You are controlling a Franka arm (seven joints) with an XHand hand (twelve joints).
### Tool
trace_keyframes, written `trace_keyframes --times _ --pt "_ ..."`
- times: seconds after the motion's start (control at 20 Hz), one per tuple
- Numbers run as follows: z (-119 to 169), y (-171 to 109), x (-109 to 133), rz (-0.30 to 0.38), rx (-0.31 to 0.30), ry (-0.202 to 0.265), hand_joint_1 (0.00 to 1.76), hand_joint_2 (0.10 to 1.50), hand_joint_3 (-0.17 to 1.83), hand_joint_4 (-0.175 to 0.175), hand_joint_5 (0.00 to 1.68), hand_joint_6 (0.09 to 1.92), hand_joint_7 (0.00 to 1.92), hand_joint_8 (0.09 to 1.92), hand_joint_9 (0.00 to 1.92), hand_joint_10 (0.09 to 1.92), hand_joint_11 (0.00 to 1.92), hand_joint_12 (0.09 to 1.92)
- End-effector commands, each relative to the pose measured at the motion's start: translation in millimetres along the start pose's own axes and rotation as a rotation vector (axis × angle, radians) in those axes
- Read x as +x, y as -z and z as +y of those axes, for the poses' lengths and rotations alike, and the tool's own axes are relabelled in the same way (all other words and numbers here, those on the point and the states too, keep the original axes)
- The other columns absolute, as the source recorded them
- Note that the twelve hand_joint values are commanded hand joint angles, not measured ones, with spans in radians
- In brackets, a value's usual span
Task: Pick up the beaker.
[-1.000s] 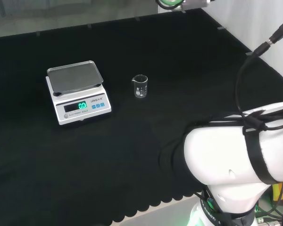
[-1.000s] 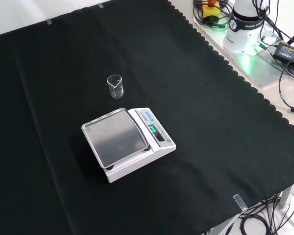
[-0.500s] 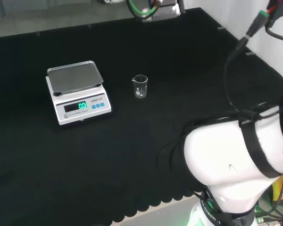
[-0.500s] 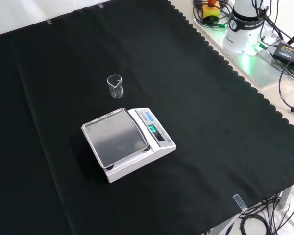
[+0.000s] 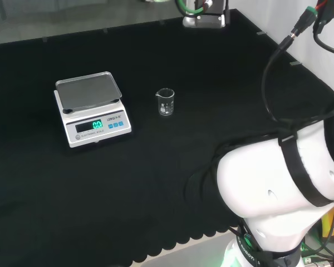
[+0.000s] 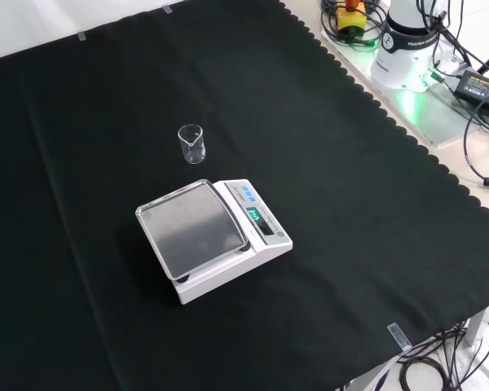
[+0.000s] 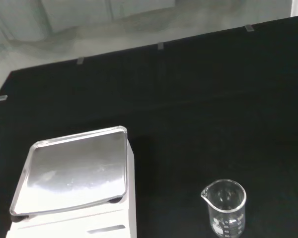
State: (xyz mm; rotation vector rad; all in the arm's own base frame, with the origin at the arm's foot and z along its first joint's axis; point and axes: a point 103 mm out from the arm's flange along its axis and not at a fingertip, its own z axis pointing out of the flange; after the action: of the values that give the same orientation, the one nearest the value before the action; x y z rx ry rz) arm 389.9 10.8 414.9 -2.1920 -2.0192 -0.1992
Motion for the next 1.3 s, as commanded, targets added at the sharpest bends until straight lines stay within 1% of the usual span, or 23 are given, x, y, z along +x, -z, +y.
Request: trace_keyframes --times 0.05,0.3,0.35,0.6,0.85,1.1,1.3 --pt "39.9 -45.0 -51.1 0.117 0.023 0.002 0.25 0.95 -0.06 -0.047 0.25 0.09 0.00 0.49 0.00 0.74 0.04 1.53" --pt "55.8 -64.2 -50.6 0.109 0.054 0.017 0.27 0.94 -0.06 -0.047 0.26 0.09 0.00 0.51 0.00 0.74 0.03 1.53" --pt "58.0 -66.3 -52.4 0.117 0.058 0.026 0.27 0.94 -0.06 -0.048 0.26 0.09 0.00 0.52 0.00 0.75 0.03 1.53" --pt "71.5 -82.4 -55.1 0.134 0.076 0.031 0.29 0.94 -0.06 -0.048 0.26 0.09 0.00 0.54 0.00 0.76 0.03 1.53" --pt "83.4 -102.9 -53.2 0.082 0.106 0.035 0.30 0.94 -0.06 -0.049 0.26 0.09 0.00 0.55 0.00 0.77 0.03 1.53" --pt "94.9 -122.4 -47.7 0.080 0.132 0.011 0.30 0.93 -0.05 -0.050 0.26 0.09 0.00 0.57 0.00 0.79 0.03 1.53" --pt "102.2 -140.8 -42.8 0.064 0.153 -0.008 0.30 0.93 -0.05 -0.052 0.26 0.09 0.00 0.57 0.00 0.79 0.03 1.53"
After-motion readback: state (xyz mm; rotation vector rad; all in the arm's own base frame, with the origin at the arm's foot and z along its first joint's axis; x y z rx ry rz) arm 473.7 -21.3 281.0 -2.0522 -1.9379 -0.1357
